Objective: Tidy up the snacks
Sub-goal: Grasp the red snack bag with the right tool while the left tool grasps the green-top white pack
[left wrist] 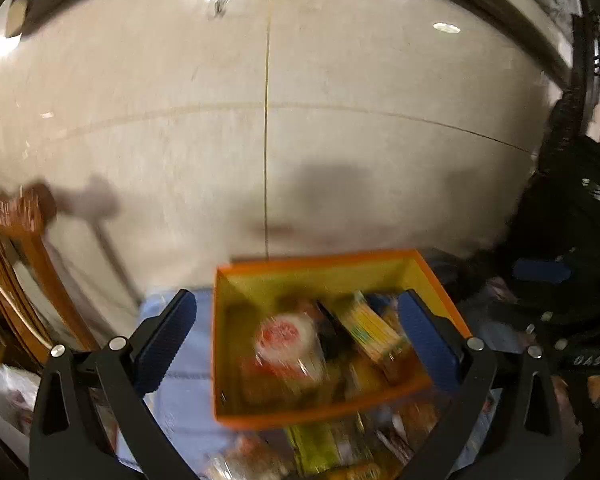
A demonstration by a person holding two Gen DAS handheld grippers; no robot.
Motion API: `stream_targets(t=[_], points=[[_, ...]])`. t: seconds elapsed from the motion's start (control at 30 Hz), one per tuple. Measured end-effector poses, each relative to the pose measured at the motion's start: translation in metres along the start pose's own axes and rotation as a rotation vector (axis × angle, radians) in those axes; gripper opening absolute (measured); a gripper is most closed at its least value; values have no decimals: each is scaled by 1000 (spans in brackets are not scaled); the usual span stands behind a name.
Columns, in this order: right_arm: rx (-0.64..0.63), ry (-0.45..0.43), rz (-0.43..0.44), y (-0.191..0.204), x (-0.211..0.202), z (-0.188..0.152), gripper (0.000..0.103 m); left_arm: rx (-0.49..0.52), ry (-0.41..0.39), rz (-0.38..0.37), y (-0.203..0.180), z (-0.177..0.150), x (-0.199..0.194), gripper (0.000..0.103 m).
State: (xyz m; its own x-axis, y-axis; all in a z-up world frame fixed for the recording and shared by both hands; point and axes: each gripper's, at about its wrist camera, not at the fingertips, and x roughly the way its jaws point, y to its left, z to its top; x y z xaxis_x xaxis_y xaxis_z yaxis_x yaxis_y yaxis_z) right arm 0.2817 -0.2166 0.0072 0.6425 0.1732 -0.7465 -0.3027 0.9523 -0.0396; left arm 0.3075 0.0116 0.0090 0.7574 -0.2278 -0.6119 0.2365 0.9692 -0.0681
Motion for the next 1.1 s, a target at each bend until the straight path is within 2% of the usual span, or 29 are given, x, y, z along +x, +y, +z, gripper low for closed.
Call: stream_targets(t=[0.07, 0.1, 0.2, 0.33, 0.4, 0.5, 0.63, 0.77, 0.83, 0.87, 0.9, 0.93, 0.97, 1.0, 1.03, 1.07, 1.1], points=[[-10, 19, 34, 9, -4, -33, 70, 11, 6, -10, 2, -30, -12, 99], [-14, 27, 42, 13, -6, -50, 75, 33, 23, -2, 4, -56, -19, 99], [16, 80, 65, 35, 4, -124, 80, 72, 85, 29, 10, -133, -31, 99], [17, 185, 82, 77, 36, -194, 80, 48, 205, 68, 28, -229, -33, 99], [-23, 208, 73, 98, 51, -214, 80, 47, 256, 89, 35, -262, -27, 99], [-56, 209, 23, 110, 65, -222, 80, 39, 284, 113, 43, -279, -17, 99], [56, 239, 32, 98, 87, -218, 80, 50, 296, 140, 45, -279, -3, 99], [183, 252, 47, 85, 105, -212, 85, 32, 368, 185, 52, -286, 23, 99], [247, 278, 65, 79, 116, -212, 84, -2, 350, 166, 60, -289, 24, 99], [230, 312, 49, 81, 121, -213, 71, -22, 351, 158, 63, -289, 22, 99], [104, 327, -25, 95, 125, -216, 54, -32, 347, 147, 63, -289, 20, 93], [36, 308, -8, 105, 122, -218, 46, -15, 330, 128, 60, -289, 14, 79], [10, 309, -6, 109, 121, -219, 45, 15, 314, 107, 55, -289, 10, 66], [-11, 312, -10, 114, 120, -220, 45, 66, 291, 74, 45, -289, 2, 32], [-6, 316, -5, 115, 120, -220, 45, 109, 283, 74, 36, -291, -2, 14], [12, 311, 4, 115, 118, -222, 45, 117, 281, 77, 32, -292, -5, 14], [20, 301, 3, 115, 116, -223, 45, 83, 281, 64, 35, -292, -8, 14]])
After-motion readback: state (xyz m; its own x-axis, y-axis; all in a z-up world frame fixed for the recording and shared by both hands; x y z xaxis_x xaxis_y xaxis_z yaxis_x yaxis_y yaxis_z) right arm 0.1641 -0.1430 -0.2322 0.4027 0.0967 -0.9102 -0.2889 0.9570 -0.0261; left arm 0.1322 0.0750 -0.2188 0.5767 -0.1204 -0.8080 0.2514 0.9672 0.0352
